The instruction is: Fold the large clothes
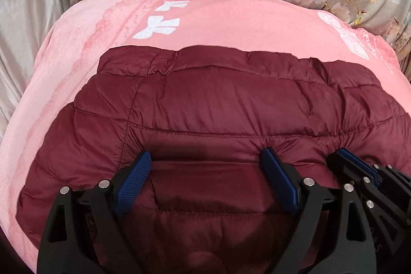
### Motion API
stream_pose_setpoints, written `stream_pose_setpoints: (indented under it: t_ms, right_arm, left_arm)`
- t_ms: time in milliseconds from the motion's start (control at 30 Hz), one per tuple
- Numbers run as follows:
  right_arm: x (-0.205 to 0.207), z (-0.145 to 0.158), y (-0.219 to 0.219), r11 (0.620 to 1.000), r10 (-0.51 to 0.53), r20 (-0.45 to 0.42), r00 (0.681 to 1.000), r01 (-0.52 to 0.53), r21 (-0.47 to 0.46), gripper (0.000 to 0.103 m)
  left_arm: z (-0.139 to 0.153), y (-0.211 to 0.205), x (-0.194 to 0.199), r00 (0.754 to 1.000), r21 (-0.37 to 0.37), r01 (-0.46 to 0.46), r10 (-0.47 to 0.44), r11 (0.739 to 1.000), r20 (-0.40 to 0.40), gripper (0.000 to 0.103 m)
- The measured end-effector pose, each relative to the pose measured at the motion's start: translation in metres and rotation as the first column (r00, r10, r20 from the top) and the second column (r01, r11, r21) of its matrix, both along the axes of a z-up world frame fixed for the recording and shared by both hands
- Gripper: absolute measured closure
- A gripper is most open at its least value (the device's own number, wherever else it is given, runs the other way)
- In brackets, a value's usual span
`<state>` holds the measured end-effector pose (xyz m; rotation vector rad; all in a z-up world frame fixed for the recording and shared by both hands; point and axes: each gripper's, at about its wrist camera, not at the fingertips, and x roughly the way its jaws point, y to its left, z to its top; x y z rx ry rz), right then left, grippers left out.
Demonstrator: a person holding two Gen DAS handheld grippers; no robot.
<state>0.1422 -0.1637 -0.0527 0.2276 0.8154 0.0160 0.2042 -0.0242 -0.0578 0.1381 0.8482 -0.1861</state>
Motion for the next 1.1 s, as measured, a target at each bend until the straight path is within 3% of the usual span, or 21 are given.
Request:
stream_pose_setpoints:
  t_ms: [100, 900, 1000, 1100]
  right_arm:
    - [0.001, -0.001, 0.001, 1.0, 0.002, -0.003, 1.0, -0.002, -0.012, 0.092]
    - [0.004, -0.001, 0.002, 1.0, 0.004, -0.011, 1.0, -0.005, -0.015, 0.092]
    - [0.004, -0.001, 0.0, 1.0, 0.006, -0.011, 1.0, -0.006, 0.005, 0.092]
    - [0.003, 0.0, 0.0, 1.0, 0.006, -0.011, 1.0, -0.006, 0.003, 0.092]
  left_arm:
    - [-0.004, -0.003, -0.004, 0.999, 0.028, -0.005, 0.004, 1.0, 0.034, 0.015]
    - [-0.008, -0.014, -0.005, 0.998, 0.1, -0.029, 0.024, 0.995, 0.049, 0.012]
    - [-0.005, -0.01, -0.006, 0.998, 0.081, -0.034, 0.03, 0.996, 0.052, 0.012]
    - [0.006, 0.011, -0.018, 0.997, -0.015, -0.075, 0.075, 0.997, 0.019, 0.012]
